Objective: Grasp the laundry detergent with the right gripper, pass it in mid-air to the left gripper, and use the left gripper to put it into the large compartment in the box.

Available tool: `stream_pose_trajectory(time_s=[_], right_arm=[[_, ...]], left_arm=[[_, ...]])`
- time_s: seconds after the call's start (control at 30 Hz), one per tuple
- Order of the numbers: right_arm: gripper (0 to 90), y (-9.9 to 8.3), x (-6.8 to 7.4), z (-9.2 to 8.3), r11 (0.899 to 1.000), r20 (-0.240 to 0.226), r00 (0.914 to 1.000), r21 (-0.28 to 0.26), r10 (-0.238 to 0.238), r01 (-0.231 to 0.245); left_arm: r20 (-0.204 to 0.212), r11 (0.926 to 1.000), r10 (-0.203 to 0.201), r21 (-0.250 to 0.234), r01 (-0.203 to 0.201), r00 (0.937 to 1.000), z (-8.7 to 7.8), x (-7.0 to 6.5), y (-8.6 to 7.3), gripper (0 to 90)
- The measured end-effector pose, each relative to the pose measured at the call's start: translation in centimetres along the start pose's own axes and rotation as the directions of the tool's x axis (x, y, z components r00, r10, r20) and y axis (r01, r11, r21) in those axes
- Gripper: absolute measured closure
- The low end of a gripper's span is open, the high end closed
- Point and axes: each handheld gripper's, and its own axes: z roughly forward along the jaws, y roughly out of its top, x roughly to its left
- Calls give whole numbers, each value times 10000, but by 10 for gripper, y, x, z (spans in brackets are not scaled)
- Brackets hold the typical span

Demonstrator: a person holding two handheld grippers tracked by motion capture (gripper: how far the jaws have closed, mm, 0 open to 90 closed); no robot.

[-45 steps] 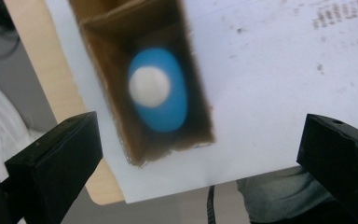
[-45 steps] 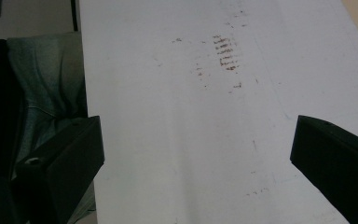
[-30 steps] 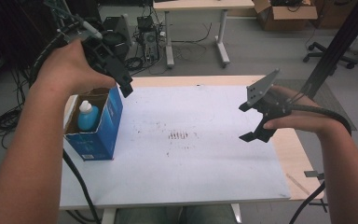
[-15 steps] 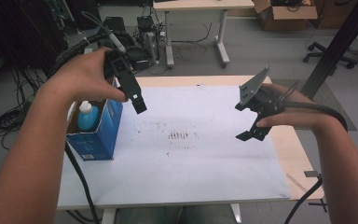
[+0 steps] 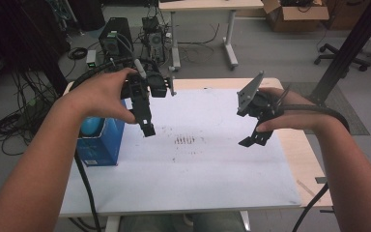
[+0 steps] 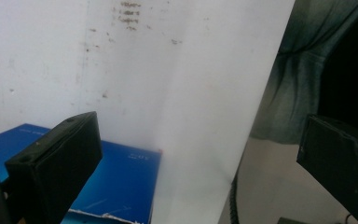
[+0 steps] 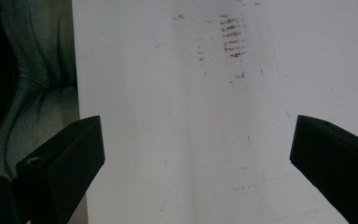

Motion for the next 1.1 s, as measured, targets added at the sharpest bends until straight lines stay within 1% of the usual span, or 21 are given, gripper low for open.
stream_pose_trajectory(time_s=[0.07, 0.1, 0.17, 0.27, 0.3, 0.33, 0.4, 0.43, 0.47, 0.7, 1.07, 1.1], right_arm=[[32, 1, -1, 3, 10000, -82, 9999, 73, -57, 58], [31, 2, -1, 5, 9998, -124, 9999, 165, -59, 61], [33, 3, -2, 8, 9988, -211, 9997, 483, -94, 104], [34, 2, -4, 13, 9966, -359, 9992, 801, -168, 197], [34, 2, -5, 15, 9960, -373, 9992, 869, -151, 183], [35, 2, -6, 16, 9952, -379, 9991, 956, -167, 203], [35, 2, -8, 19, 9944, -416, 9990, 1040, -166, 208], [35, 2, -9, 19, 9940, -437, 9989, 1076, -163, 209], [35, 2, -10, 20, 9939, -463, 9988, 1081, -144, 193], [36, -1, -16, 22, 9907, -619, 9980, 1352, -78, 161], [36, -5, -19, 22, 9904, -583, 9983, 1385, 22, 59], [35, -5, -19, 22, 9904, -574, 9983, 1379, 30, 49]], left_arm=[[95, 9998, 10, 175, -12, 10000, 6, 1, 2, 2], [71, 9995, 110, 280, -112, 9999, 9, 0, 3, 3], [198, 9984, 349, 442, -357, 9992, 15, 0, 5, 2], [276, 9970, 584, 488, -597, 9979, 21, -1, 8, 2], [300, 9972, 592, 444, -605, 9978, 23, -1, 9, 2], [347, 9966, 617, 530, -635, 9975, 24, -1, 10, 3], [306, 9956, 727, 566, -744, 9969, 26, -1, 11, 3], [361, 9955, 734, 574, -754, 9966, 27, -1, 12, 2], [356, 9949, 834, 543, -852, 9959, 28, -1, 13, 2], [407, 9933, 945, 628, -969, 9947, 31, 0, 17, 3], [390, 9946, 879, 516, -899, 9954, 29, 5, 14, 3], [438, 9949, 853, 512, -875, 9954, 29, 4, 14, 3]])
